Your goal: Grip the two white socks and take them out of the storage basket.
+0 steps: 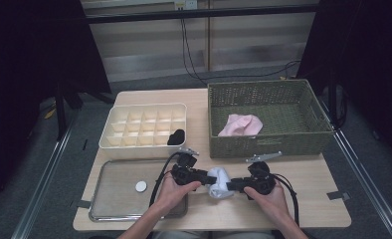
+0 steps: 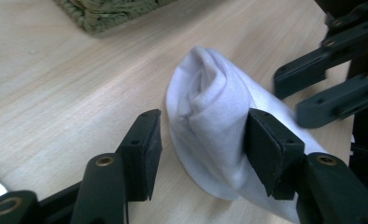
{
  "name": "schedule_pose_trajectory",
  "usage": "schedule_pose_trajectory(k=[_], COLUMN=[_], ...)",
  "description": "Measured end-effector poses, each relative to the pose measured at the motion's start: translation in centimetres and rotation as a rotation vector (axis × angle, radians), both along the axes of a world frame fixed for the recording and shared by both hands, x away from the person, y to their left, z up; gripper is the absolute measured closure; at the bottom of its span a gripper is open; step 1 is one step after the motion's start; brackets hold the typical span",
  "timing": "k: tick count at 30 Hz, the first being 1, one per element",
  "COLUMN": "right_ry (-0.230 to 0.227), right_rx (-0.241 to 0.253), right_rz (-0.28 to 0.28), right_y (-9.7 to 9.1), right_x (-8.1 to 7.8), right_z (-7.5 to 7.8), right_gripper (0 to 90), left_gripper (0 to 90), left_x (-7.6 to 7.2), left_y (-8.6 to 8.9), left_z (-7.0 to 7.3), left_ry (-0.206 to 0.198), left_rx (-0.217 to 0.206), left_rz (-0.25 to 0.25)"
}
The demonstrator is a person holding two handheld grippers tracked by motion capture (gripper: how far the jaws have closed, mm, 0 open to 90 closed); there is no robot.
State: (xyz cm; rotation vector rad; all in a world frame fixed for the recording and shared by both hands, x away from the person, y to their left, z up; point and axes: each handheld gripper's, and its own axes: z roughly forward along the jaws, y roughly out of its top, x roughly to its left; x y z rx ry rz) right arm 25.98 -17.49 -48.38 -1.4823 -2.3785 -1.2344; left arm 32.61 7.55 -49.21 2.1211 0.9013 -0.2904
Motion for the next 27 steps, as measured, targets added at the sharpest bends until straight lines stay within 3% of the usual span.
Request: schedule_pose_trajectory(k=[4,9,11,15,16,18,20,23,27], right_ry=[0.010,0.011,0.007,0.001,-0.003,0.001,0.010,0.013,0.016], right_rx=[-0.011,-0.007,-0.007,0.003,0.007,0.004,0.007,0.004,-0.003], right_rz=[0.003,-0.007,-0.006,-0.014,-0.011,-0.006,-0.010,-0.008,0.006], right_y=[0.2,0.2,0.2,0.2,0.2,0.3,0.3,0.5,0.7], right_x=[-0.1,-0.1,-0.1,-0.1,-0.1,0.0,0.1,0.2,0.3], right_z=[-0.2,-0.1,0.0,0.3,0.3,0.1,-0.1,-0.3,-0.4], right_gripper=[63.7,62.0,62.3,61.0,60.9,60.7,59.6,58.9,61.1], left_gripper=[44.5,48.1,44.6,36.8,34.5,32.1,31.7,31.0,27.1], left_x=[0.2,0.1,0.3,0.3,0.1,-0.2,-0.3,-0.1,0.1], left_y=[0.7,1.7,1.6,1.1,0.8,0.4,0.3,0.3,0.3], left_z=[0.4,1.5,1.9,2.3,2.4,2.1,1.6,0.6,0.2], left_ry=[0.010,-0.011,-0.009,0.003,0.004,0.005,0.000,0.023,0.021], left_rx=[-0.019,-0.058,-0.085,-0.095,-0.086,-0.080,-0.046,-0.019,0.024], left_rz=[0.029,0.039,0.048,0.054,0.062,0.034,0.039,0.029,0.025])
